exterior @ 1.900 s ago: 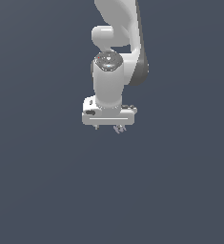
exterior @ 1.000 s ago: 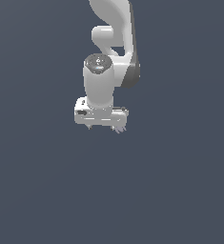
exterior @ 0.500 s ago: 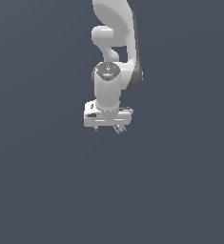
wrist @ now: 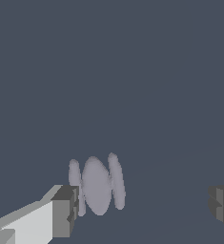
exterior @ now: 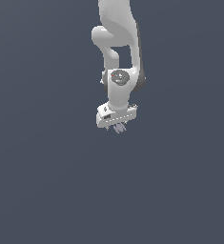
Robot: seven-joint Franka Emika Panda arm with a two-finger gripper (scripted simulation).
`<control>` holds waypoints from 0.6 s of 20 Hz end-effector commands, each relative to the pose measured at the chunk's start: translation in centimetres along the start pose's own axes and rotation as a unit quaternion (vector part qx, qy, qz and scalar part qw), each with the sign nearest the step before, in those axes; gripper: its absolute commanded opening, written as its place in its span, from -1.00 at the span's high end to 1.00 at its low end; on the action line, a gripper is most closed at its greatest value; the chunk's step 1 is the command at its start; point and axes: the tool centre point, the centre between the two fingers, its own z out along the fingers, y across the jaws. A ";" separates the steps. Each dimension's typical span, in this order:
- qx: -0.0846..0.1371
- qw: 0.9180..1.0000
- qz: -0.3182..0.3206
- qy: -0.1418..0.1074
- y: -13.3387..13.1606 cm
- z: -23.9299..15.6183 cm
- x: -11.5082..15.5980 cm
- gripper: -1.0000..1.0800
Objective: Pick up the object and move it to a goal position.
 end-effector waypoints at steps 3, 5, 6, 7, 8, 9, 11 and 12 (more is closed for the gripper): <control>0.003 0.999 -0.043 0.003 -2.1 1.5 -1.5 -0.92; 0.005 0.998 -0.057 0.004 -2.7 2.0 -2.0 -0.92; 0.005 0.998 -0.062 0.004 -3.0 2.2 -2.2 -0.92; 0.005 0.998 -0.066 0.004 -3.2 2.3 -2.4 -0.92; 0.006 0.998 -0.070 0.005 -3.3 2.4 -2.6 -0.92; 0.006 0.997 -0.073 0.005 -3.5 2.5 -2.7 -0.92; 0.006 0.997 -0.076 0.005 -3.6 2.6 -2.8 -0.92; 0.006 0.997 -0.077 0.005 -3.7 2.6 -2.8 -0.92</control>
